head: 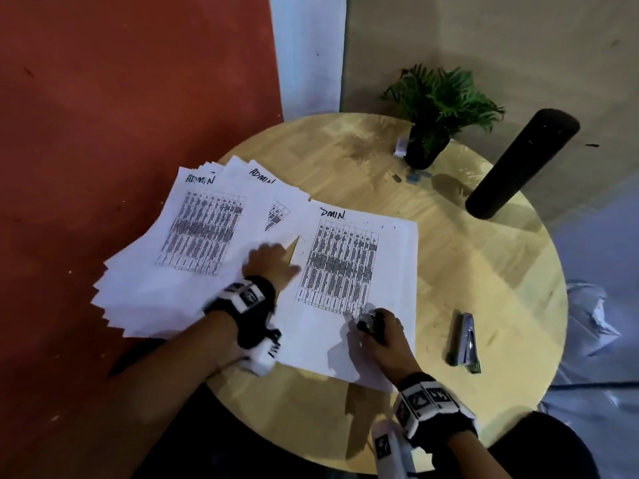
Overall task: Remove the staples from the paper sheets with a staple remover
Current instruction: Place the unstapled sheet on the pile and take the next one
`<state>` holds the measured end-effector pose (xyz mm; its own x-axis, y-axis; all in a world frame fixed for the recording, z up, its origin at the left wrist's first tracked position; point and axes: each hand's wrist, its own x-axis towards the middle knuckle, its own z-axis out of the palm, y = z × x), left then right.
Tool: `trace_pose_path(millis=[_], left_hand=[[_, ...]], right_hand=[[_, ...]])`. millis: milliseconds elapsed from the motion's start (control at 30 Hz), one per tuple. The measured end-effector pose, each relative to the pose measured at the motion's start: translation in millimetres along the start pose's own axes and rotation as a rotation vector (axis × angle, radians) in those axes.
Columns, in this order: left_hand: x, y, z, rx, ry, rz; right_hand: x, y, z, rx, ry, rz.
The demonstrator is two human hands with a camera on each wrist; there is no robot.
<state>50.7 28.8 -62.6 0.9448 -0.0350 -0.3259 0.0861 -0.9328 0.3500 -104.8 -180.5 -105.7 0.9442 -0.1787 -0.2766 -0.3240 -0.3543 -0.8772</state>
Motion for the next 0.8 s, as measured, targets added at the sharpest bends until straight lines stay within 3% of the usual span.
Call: trace_pose_path(millis=[167, 433, 533, 600, 700, 800], left_hand=[[-20.2, 20.1, 42.2, -0.261, -0.006, -0.195], [12.1, 34.9, 8.8, -0.542, -0.191, -0.34], [22.6, 49.3, 4.5, -0.489, -0.199, -0.242], [26.2, 62.2, 9.0, -0.313, -0.138, -0.136], [27.1, 73.8, 16.3, -0.044, -0.033, -0.177], [30.6, 82.3, 17.5, -0.079, -0.143, -0.201]], right_hand=[[7.1, 8.7, 3.7, -0.042, -0.015, -0.032], [1.5, 4.7, 2.5, -0.041, -0.002, -0.074], [0.4, 4.9, 3.7, -0.031, 0.026, -0.073], [-0.6, 4.3, 4.1, -0.028, 0.027, -0.066], [-6.5, 2.5, 1.1, -0.033, 0.053, -0.061], [-15.3, -0.5, -6.6, -0.008, 0.076, -0.07]])
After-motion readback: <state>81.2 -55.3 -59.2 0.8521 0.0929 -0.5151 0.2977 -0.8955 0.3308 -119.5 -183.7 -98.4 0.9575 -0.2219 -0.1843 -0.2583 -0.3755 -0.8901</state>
